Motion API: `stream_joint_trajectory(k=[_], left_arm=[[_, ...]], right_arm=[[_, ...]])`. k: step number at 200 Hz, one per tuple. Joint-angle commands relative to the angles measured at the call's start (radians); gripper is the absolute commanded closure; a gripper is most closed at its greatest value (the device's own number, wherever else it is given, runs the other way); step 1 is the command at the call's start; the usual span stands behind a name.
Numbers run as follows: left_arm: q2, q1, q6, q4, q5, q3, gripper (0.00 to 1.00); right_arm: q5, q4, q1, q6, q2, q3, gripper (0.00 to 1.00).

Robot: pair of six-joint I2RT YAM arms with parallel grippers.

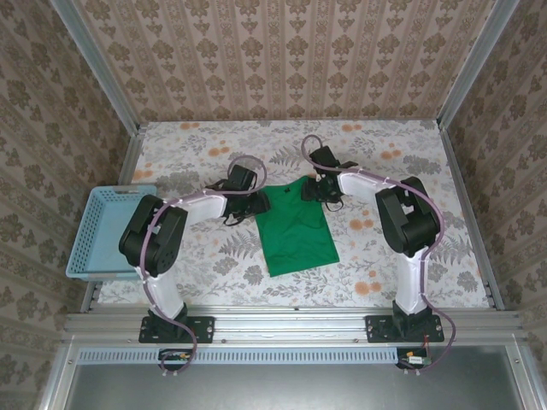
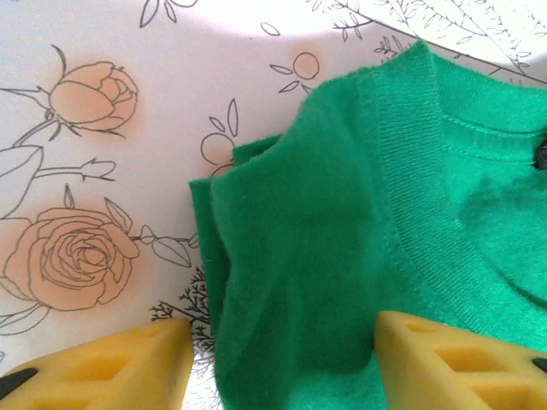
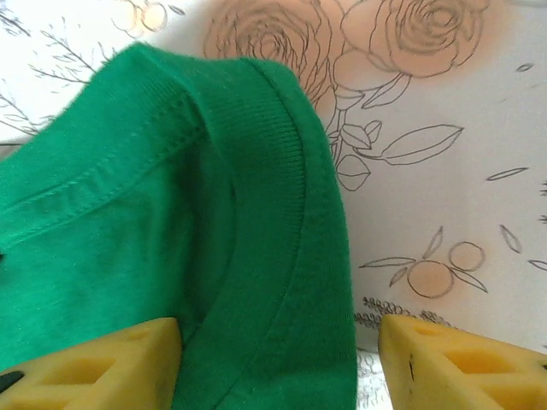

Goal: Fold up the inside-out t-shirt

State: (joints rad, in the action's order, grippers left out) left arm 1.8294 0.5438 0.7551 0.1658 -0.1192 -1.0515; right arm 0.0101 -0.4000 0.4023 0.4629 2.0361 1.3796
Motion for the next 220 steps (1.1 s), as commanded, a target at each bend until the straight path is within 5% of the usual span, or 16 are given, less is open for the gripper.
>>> stream_joint_trajectory(k=[1, 130, 220], left_arm=[[0.076, -0.002, -0.024, -0.043, -0.031, -0.044, 0.45], [0.127, 0.029, -0.063, -0.172, -0.111, -0.047, 0.70], [-0.152, 0.025, -0.082, -0.230, -0.103, 0.141, 0.96]], right_arm=[[0.038, 0.009, 0.027, 0.005, 0.041, 0.018, 0.36], [-0.042, -0.031, 0.191, 0.115, 0.100, 0.031, 0.76], [0.072, 0.242, 0.132, 0.169, -0.217, -0.275, 0.97]])
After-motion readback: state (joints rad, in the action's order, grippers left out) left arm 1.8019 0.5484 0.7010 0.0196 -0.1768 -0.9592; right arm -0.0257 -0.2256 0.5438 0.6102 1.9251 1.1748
